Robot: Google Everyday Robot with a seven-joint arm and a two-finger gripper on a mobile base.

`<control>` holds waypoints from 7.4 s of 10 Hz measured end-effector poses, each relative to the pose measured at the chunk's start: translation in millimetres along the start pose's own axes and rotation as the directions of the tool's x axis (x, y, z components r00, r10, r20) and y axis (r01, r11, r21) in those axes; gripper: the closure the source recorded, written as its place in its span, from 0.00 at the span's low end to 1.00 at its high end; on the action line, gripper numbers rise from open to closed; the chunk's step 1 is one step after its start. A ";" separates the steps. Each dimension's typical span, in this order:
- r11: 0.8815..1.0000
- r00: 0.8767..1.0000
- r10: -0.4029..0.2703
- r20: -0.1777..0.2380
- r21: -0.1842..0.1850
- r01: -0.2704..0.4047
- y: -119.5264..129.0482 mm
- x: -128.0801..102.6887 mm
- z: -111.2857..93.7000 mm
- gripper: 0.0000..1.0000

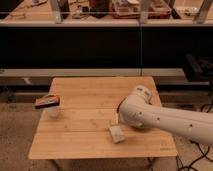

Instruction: Wipe the white sponge on the table

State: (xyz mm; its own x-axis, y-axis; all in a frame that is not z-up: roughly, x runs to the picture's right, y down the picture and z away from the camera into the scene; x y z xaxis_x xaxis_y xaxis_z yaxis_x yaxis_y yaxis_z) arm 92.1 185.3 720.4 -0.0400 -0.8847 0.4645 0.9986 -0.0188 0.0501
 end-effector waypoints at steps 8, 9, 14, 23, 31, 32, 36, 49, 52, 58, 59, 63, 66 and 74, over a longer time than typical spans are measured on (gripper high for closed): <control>0.999 0.996 -0.040 0.082 0.000 0.040 -46.6 -3.9 62.7 0.20; 0.999 0.996 -0.031 0.082 -0.006 0.032 -44.7 3.4 67.4 0.20; 0.999 0.996 -0.013 0.088 -0.030 0.016 -32.0 24.8 92.5 0.22; 0.999 0.997 -0.048 0.067 -0.014 0.049 -19.9 16.8 99.7 0.54; 0.971 0.970 -0.232 0.078 0.080 0.226 -92.6 -15.9 94.9 0.54; 0.961 0.961 -0.268 0.071 0.089 0.261 -109.3 -17.2 91.6 0.54; 0.914 0.916 -0.399 0.037 0.103 0.393 -187.2 -13.9 76.7 0.54; 0.992 0.992 -0.122 0.036 0.029 0.121 -141.4 141.1 96.3 0.54; 0.997 0.998 -0.065 0.020 0.035 0.064 -105.7 144.5 93.5 0.54; 0.999 0.998 -0.038 0.052 -0.026 0.039 -42.1 75.4 119.4 0.54; 0.999 0.998 -0.043 0.051 -0.026 0.044 -38.4 63.4 117.7 0.54; 0.996 0.996 -0.082 0.045 -0.019 0.083 -40.8 23.1 105.4 0.54; 0.996 0.993 -0.092 0.073 0.000 0.093 -50.5 3.0 107.3 0.59; 0.983 0.979 -0.159 0.126 0.116 0.145 -108.6 -41.9 94.2 0.82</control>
State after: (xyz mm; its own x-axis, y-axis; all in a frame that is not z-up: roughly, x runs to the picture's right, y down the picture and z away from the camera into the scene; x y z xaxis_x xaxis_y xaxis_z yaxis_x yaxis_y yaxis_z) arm -18.0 268.3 778.9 -0.2027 -0.8043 0.5585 0.9713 -0.0926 0.2192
